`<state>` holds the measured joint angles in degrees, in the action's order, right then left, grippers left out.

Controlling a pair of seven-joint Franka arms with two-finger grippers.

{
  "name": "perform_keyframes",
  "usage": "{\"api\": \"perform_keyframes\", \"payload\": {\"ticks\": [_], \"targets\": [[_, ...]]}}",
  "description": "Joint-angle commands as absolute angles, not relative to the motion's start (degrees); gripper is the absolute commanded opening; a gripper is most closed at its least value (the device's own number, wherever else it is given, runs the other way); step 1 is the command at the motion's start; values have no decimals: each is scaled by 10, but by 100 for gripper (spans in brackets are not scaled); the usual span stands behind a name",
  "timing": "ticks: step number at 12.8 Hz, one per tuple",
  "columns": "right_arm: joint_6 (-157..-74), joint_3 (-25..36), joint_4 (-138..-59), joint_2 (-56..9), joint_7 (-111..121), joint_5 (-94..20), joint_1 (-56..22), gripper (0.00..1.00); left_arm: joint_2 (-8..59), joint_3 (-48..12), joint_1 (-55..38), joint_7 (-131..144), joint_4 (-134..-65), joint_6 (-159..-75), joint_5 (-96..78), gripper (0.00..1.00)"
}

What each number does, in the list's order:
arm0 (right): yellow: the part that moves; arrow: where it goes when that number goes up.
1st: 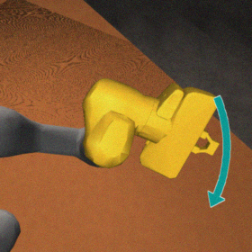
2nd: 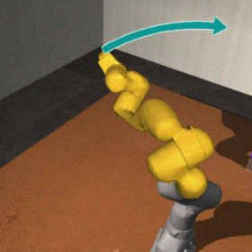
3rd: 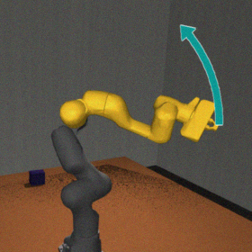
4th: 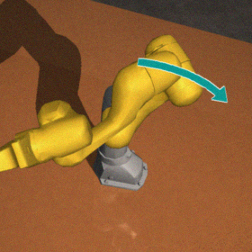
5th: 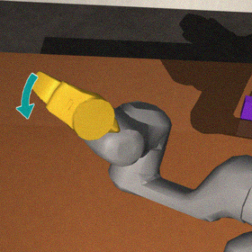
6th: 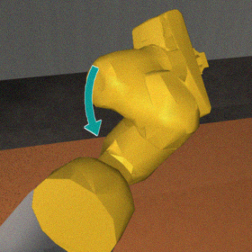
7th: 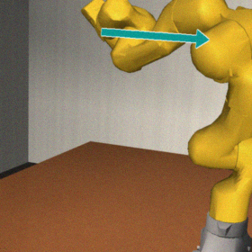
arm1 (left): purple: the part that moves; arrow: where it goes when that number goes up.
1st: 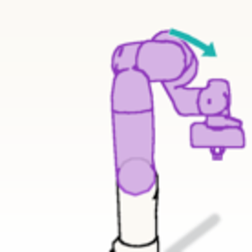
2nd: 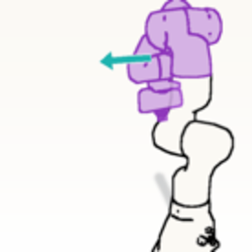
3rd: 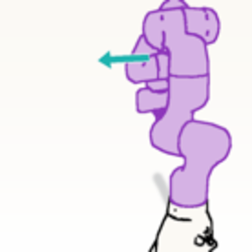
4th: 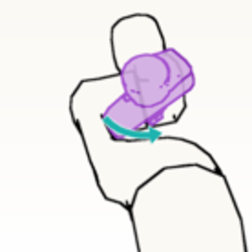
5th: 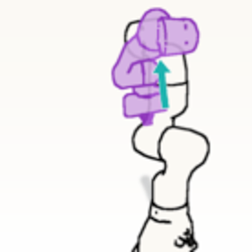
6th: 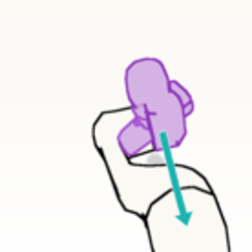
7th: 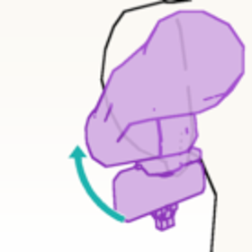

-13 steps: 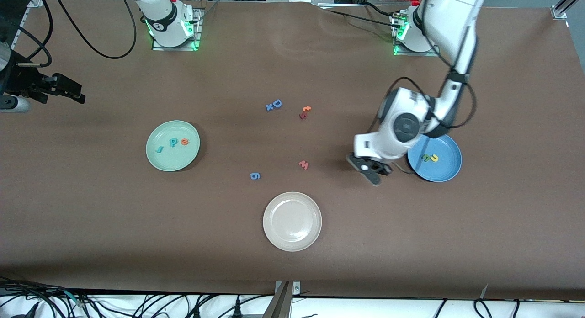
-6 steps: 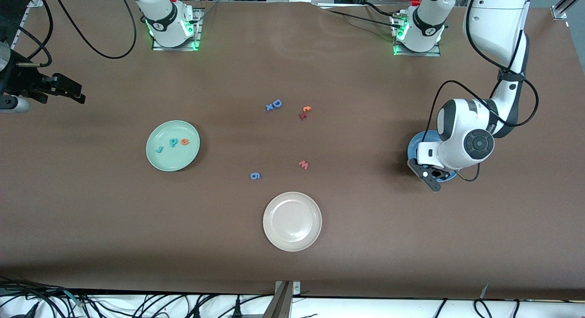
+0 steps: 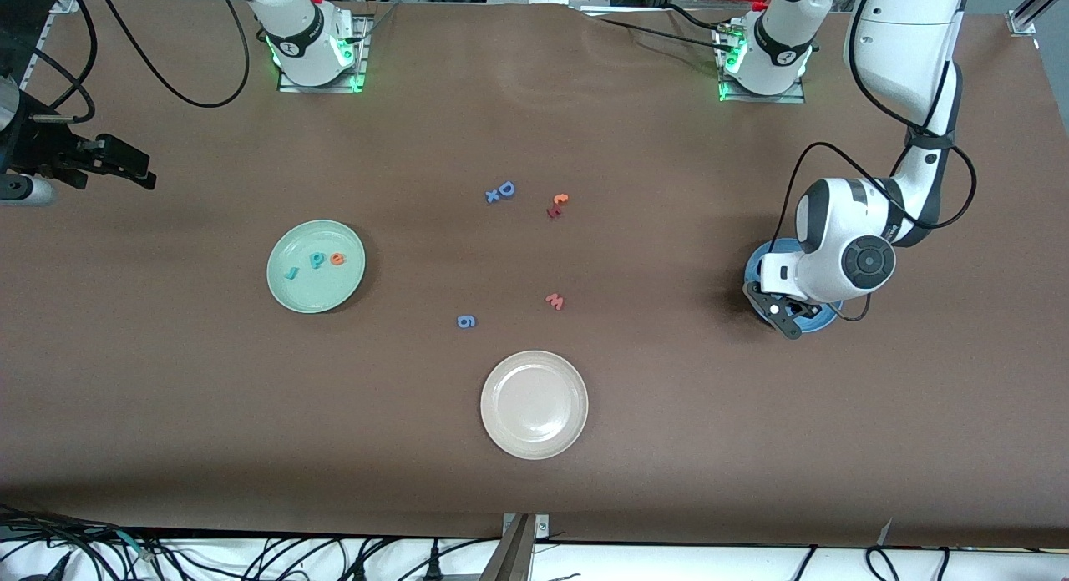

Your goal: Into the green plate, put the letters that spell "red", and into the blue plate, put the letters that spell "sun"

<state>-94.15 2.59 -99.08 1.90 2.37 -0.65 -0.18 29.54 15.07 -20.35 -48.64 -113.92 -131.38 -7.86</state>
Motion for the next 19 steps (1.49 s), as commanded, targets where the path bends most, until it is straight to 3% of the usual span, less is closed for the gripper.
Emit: {"api": "perform_keyframes", "payload": {"ticks": [1, 6, 9, 12, 19], "targets": [[-943, 25, -997, 25, 18, 2, -3, 100, 238, 151, -204, -502, -1139, -1297, -91, 100], [-943, 25, -997, 25, 18, 2, -3, 100, 109, 136, -149, -495, -1078, -1222, -94, 100], [-943, 25, -997, 25, 18, 2, -3, 100, 105, 90, -83, -472, -979, -1125, -88, 100], [-942, 25, -997, 25, 18, 2, -3, 100, 103, 6, -30, -339, -912, -1043, -42, 100], [-942, 25, -997, 25, 18, 2, -3, 100, 100, -20, -28, -133, -909, -1020, -24, 100]]}}
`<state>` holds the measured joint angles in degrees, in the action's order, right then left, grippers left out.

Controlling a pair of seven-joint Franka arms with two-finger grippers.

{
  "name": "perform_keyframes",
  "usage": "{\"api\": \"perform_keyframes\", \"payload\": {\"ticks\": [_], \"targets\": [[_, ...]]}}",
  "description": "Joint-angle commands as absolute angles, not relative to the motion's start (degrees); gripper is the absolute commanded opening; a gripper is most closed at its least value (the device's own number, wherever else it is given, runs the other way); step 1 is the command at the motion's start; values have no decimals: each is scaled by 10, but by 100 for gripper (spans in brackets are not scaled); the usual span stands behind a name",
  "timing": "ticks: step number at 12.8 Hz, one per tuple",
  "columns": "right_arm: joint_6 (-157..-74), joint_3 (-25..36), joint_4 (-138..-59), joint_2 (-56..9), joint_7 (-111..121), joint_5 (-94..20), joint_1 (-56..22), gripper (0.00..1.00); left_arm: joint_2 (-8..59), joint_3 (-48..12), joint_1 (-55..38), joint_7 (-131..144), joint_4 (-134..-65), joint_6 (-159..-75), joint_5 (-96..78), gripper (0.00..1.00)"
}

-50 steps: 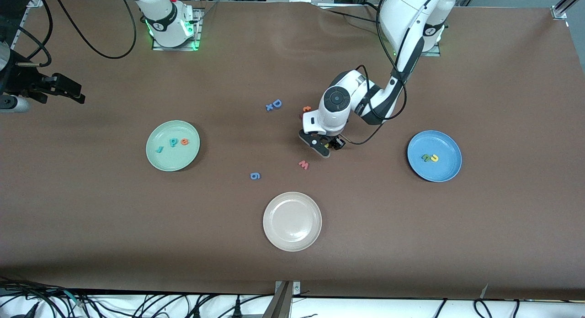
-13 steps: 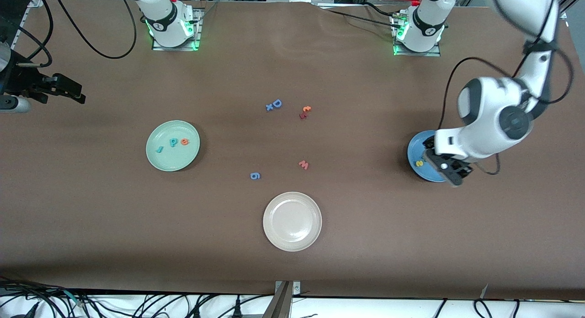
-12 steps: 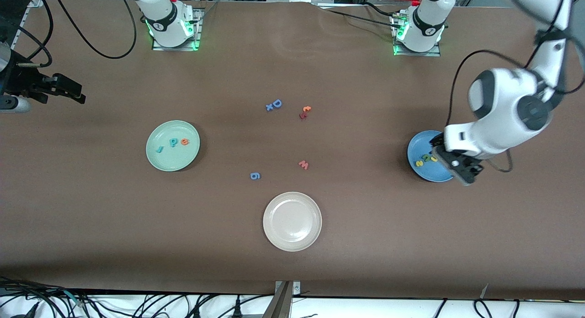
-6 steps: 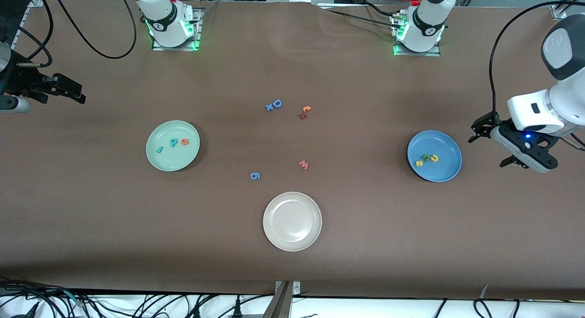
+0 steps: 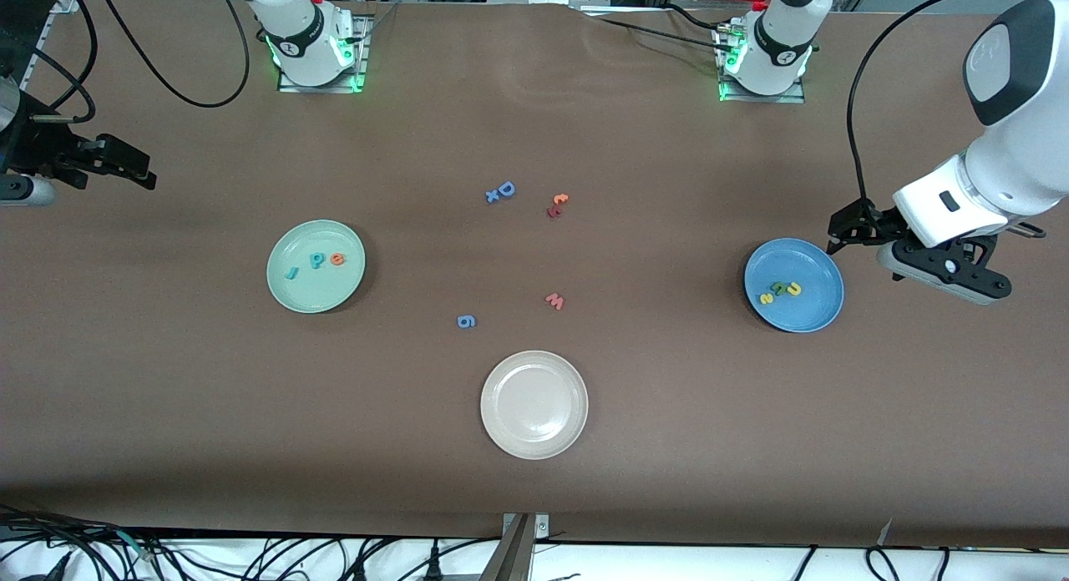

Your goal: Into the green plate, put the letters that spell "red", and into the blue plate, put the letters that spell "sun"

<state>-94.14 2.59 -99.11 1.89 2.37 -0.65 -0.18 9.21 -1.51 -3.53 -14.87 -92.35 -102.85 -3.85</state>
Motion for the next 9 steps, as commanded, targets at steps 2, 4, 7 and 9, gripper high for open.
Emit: {"api": "perform_keyframes", "payload": {"ticks": [2, 4, 7, 9], "targets": [[-942, 25, -997, 25, 18, 2, -3, 100, 97, -16, -25, -127, -908, -1049, -24, 100], [-942, 25, -997, 25, 18, 2, -3, 100, 91, -15, -20, -123, -886, -1058, -20, 100], [-942, 25, -997, 25, 18, 2, -3, 100, 75, -18, -3, -113, -881, -993, -19, 100], [-943, 25, -997, 25, 18, 2, -3, 100, 74, -20, 27, -112, -896, -963, -19, 100]]}}
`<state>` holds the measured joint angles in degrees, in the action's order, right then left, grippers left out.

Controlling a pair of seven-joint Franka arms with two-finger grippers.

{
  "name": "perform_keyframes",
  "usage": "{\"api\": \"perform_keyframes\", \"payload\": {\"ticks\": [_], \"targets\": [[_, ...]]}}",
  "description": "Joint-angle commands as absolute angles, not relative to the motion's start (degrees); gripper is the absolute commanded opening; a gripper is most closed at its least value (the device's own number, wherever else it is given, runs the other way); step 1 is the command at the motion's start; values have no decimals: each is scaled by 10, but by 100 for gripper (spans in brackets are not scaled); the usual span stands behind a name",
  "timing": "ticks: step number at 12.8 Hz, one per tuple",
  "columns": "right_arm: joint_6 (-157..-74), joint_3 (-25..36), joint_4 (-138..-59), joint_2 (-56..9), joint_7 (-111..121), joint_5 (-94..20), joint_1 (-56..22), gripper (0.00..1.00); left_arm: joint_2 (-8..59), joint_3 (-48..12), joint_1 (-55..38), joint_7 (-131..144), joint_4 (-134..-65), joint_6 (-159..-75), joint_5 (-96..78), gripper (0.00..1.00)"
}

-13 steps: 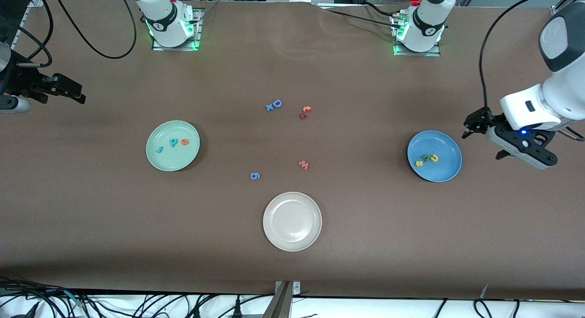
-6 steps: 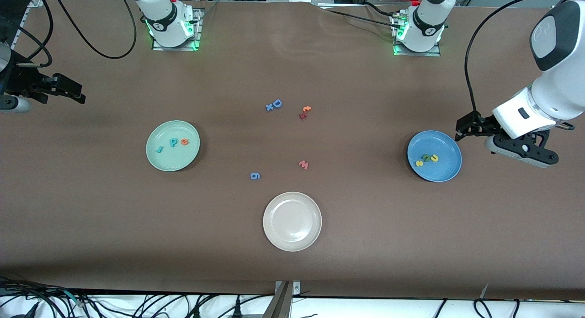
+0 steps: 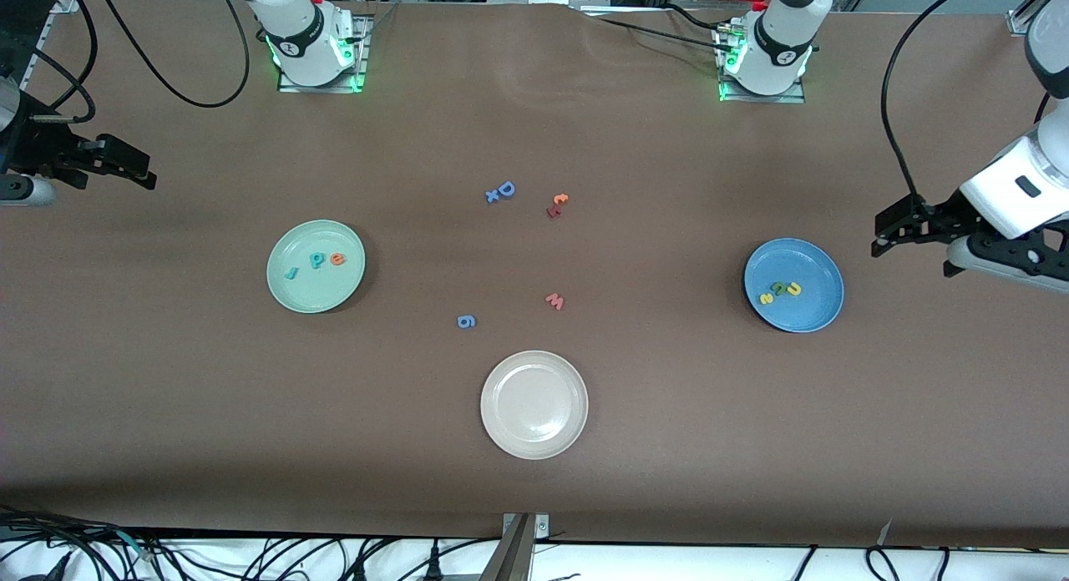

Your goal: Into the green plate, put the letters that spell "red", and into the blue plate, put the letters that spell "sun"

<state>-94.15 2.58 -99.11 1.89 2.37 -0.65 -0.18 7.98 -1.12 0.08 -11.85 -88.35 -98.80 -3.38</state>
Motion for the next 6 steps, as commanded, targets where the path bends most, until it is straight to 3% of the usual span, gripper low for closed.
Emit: {"api": "perform_keyframes", "payload": {"ticks": [1, 3, 6], "targets": [[-943, 25, -997, 25, 18, 2, -3, 100, 72, -20, 35, -116, -899, -936, -20, 100], [-943, 25, -996, 25, 18, 2, -4, 100, 62, -20, 36, -118, -902, -918, -25, 100], [-944, 24, -993, 24, 23, 2, -4, 100, -18, -20, 22, -117, -993, -953, -20, 100]]}}
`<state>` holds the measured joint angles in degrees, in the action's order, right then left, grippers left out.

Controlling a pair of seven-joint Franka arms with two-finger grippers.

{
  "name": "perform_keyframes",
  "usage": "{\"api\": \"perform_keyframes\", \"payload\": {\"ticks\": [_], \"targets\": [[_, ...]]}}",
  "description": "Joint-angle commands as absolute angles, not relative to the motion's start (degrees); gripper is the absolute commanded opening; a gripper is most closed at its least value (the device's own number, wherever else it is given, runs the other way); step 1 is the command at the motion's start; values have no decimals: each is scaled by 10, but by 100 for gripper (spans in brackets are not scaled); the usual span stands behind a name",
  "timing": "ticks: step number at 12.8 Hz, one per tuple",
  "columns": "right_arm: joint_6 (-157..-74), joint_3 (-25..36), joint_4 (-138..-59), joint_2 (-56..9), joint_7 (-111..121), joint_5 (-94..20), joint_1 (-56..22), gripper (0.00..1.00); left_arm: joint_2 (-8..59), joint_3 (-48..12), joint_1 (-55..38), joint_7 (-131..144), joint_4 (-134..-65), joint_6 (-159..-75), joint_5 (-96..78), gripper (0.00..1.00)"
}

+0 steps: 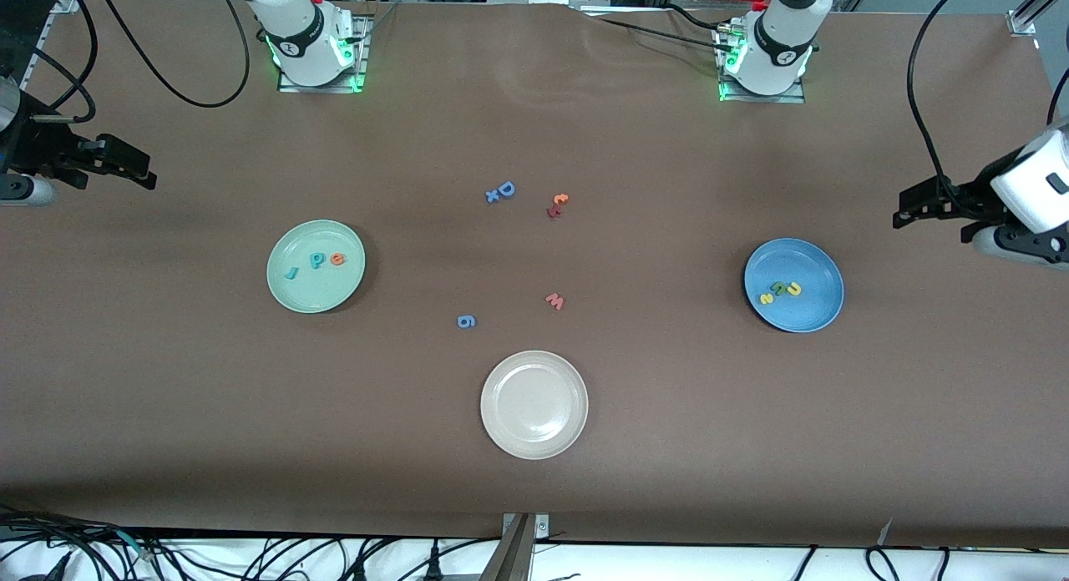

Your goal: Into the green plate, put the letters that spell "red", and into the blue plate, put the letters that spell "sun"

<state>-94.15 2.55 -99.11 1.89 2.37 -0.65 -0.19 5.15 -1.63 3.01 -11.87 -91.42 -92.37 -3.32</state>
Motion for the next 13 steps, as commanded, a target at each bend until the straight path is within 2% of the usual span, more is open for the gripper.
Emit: {"api": "perform_keyframes", "payload": {"ticks": [1, 4, 6, 13], "targets": [[-941, 24, -987, 19, 23, 2, -4, 100, -43, -20, 17, -117, -1030, -983, -20, 100], [-941, 25, -980, 14, 23, 2, -4, 100, -66, -7, -8, -108, -1056, -1001, -20, 100], [-941, 25, -980, 14, 23, 2, -4, 100, -63, 46, -60, -113, -1054, -1005, -19, 100], [-941, 25, -976, 11, 25, 1, -4, 100, -45, 45, -52, -118, -1045, -1022, 4, 100]]}}
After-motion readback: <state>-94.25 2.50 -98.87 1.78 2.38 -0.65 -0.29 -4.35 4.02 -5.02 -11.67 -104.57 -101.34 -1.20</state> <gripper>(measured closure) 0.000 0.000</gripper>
